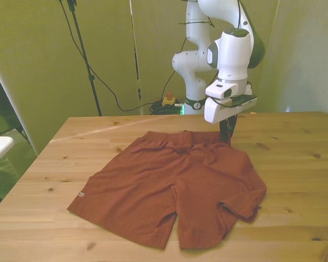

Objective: Unfold the shorts

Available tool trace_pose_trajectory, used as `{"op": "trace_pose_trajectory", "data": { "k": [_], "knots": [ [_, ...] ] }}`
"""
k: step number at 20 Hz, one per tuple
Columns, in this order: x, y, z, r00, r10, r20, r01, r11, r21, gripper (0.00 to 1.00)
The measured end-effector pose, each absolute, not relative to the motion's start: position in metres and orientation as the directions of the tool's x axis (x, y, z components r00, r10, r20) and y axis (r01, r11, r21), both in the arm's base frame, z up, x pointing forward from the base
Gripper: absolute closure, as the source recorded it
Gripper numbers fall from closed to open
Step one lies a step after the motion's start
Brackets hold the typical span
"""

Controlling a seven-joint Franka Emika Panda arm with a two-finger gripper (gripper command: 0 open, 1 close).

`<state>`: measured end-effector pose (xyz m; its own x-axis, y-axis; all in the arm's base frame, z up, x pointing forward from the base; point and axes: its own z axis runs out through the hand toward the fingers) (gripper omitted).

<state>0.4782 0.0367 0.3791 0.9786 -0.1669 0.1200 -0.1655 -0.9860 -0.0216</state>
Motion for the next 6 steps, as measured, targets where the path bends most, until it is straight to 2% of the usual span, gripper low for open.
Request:
{"op": "trace_pose_trajectory", "data": {
  "k": [3,6],
  "knots": [
    [0.472,0.041,0.393,0.976,-0.164,0.141,-0.163,-0.986,-0.023,0.00],
    [0.461,0.043,0.421,0.970,-0.182,0.160,-0.180,-0.983,-0.027,0.00]
  ]
}}
